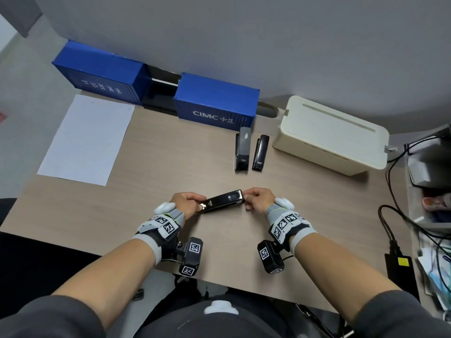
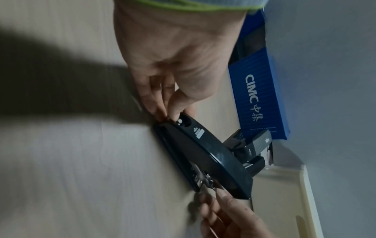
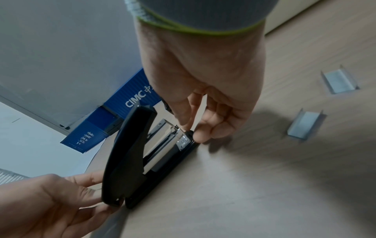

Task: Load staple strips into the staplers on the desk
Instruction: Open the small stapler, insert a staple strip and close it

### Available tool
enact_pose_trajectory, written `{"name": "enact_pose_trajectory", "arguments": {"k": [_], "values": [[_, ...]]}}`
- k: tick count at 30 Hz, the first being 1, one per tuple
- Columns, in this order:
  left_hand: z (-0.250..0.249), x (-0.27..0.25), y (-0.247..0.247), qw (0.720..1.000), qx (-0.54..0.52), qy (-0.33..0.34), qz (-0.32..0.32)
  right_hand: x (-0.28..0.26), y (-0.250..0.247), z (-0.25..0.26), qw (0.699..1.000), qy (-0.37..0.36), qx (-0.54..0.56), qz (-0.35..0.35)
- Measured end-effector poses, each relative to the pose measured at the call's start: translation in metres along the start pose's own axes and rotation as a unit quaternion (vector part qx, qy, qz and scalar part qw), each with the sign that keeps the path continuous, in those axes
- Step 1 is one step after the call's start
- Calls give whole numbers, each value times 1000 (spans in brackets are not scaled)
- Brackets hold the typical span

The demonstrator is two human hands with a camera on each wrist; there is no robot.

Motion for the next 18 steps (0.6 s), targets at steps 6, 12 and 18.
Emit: {"name": "enact_pose_trajectory", "arguments": {"k": [6,12,18], "values": [[2,-4,3,996,-51,-35,58,-1,-1,3,1000,-4,19,-5],[-3,-13,8,992,-92,-47,77,0,-2,3,1000,-1,11,-3],[-7,-10,5,1000,-10,-23,14,1,-2,3,1000,-5,0,4]]}}
Point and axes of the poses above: each hand's wrist, its own x-axis towards the middle knuckle, its own y-axis out of the palm, z = x × y, the point moved 6 cm from there along x, towards the middle knuckle, and after that the axes turned 1 degree about -z, right-handed, at the moved point
